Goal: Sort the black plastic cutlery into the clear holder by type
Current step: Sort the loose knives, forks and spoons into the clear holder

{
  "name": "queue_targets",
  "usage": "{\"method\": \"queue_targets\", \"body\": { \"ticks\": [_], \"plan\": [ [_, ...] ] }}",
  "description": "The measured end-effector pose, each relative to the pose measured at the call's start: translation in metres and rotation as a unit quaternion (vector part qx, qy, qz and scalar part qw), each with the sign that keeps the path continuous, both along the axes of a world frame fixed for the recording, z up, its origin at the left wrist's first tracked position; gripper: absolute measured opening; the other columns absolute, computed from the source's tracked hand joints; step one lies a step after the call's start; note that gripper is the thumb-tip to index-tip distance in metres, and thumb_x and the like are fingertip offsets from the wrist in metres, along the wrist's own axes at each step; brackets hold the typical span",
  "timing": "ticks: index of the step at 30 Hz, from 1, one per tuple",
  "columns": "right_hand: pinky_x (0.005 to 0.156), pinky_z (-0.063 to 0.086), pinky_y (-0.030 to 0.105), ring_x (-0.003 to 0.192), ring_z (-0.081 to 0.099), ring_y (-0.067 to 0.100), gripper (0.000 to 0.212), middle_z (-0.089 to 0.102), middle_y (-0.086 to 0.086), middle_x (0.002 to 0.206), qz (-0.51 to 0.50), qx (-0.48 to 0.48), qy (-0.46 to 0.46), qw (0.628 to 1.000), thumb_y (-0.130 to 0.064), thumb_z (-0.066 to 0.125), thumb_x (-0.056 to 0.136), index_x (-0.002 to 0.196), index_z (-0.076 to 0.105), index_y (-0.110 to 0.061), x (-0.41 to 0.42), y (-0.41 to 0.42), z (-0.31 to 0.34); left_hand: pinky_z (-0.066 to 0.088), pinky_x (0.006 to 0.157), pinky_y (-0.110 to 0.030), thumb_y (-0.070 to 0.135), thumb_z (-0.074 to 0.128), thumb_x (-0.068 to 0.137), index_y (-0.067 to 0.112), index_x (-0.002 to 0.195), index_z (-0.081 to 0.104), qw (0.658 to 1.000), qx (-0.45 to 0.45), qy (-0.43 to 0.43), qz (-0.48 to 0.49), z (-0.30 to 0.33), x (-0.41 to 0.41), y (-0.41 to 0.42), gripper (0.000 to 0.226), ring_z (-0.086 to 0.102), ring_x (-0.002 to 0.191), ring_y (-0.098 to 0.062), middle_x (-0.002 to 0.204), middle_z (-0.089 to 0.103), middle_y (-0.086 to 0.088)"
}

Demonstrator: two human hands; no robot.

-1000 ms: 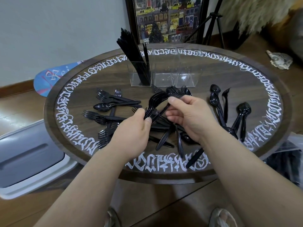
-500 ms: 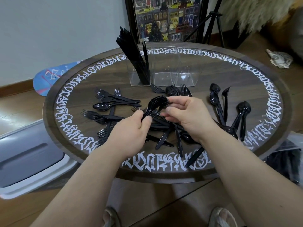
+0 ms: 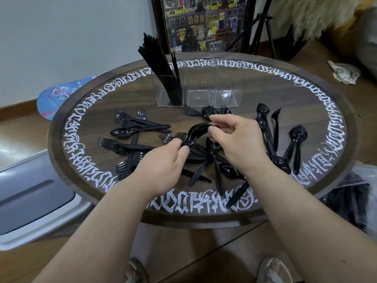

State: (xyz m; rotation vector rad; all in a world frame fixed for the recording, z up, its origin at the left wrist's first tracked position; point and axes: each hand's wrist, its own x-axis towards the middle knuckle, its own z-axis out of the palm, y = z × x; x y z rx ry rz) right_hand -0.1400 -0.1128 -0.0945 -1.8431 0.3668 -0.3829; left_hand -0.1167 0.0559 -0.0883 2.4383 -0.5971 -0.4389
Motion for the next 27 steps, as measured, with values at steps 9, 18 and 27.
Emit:
{"method": "queue_targets", "body": {
  "ticks": [9, 18, 27],
  "plan": [
    [0.080, 0.055, 0.036, 0.074, 0.066, 0.010, 0.015, 0.067, -0.014, 0.077, 0.023, -0.079, -0.025, 0.996, -0.020, 0.066, 0.088, 0.100, 0.068, -0.029, -0.006, -0.003, 0.000, 0.044, 0.073, -0.041, 0.030, 0.033, 0.103, 0.016, 0.103, 0.049, 0.999, -0.024, 0.000, -0.029, 0.005, 0.001, -0.015, 0.022, 0.056, 0.077, -0.023, 0.081, 0.060, -0.006],
    [0.072, 0.057, 0.028, 0.074, 0.070, 0.013, 0.025, 0.069, -0.002, 0.089, 0.054, 0.072, -0.058, 0.994, -0.001, 0.063, 0.088, 0.094, 0.062, -0.026, -0.007, -0.008, 0.026, 0.044, 0.074, -0.041, 0.030, 0.035, 0.102, 0.016, 0.104, 0.049, 0.996, -0.075, -0.054, 0.002, 0.013, 0.002, -0.023, 0.020, 0.056, 0.076, -0.021, 0.079, 0.060, -0.004],
    [0.073, 0.056, 0.029, 0.074, 0.064, 0.008, 0.013, 0.065, -0.009, 0.079, -0.003, -0.077, -0.121, 0.990, -0.011, 0.058, 0.092, 0.092, 0.062, -0.024, 0.038, -0.035, 0.102, 0.027, 0.104, -0.027, 0.034, 0.039, 0.100, 0.020, 0.141, 0.044, 0.975, -0.049, -0.216, -0.021, 0.060, 0.066, -0.035, 0.044, 0.039, 0.127, -0.020, 0.135, 0.048, -0.002]
  ]
}}
